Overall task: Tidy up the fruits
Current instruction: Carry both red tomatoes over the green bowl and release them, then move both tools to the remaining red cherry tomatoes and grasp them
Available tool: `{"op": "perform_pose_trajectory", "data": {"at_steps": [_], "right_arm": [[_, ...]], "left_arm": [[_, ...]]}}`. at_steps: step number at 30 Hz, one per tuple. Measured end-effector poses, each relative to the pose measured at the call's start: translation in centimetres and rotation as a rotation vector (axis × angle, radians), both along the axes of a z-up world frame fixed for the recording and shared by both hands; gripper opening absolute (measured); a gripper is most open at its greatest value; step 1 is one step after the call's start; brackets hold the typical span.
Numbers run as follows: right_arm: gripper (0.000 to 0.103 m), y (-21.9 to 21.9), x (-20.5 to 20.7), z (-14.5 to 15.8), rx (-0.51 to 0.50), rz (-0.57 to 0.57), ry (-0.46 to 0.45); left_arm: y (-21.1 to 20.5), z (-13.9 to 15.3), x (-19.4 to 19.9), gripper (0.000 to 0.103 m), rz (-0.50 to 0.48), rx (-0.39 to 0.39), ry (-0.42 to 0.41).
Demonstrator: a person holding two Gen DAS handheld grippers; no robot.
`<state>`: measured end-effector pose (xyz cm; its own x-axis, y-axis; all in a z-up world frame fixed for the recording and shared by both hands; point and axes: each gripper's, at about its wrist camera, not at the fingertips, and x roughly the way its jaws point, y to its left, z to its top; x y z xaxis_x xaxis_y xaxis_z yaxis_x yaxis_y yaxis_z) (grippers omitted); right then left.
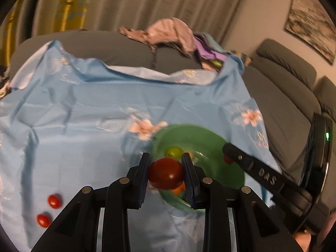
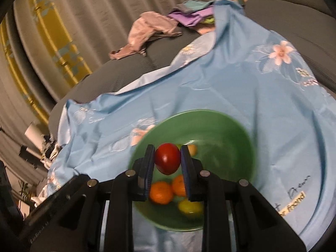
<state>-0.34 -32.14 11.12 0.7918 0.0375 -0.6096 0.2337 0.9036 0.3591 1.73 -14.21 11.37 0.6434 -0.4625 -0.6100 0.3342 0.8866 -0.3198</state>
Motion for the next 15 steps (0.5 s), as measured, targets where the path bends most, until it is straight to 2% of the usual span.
{"op": "perform_pose_trajectory", "data": {"at_steps": [8, 9, 10, 12, 15], "right_arm": [[0.028, -2.3, 0.1, -1.7, 0.028, -0.044, 0.064], [0.033, -2.5, 0.2, -1.9, 0.038, -0.05, 0.073], [0.045, -2.7, 0.1, -1.9, 0.048, -0.055, 0.075], [0.059, -2.8, 0.0, -1.9, 0.06, -0.053, 0.068], [0.058, -1.9, 0.3, -1.4, 0.044, -0.007, 0.047]], "left_arm": [[-4.3, -2.4, 0.1, 0.03, -0.097, -0.008, 0.053], [-4.7, -2.6, 0.0, 0.03, -0.099, -0.007, 0.059], [-5.0, -2.7, 0.0, 0.03, -0.103, 0.002, 0.063], [-5.3, -2.7, -0.2, 0.03, -0.12, 0.023, 0.062], [-4.1, -2.0, -0.7, 0.03, -0.108, 0.053, 0.063]]}}
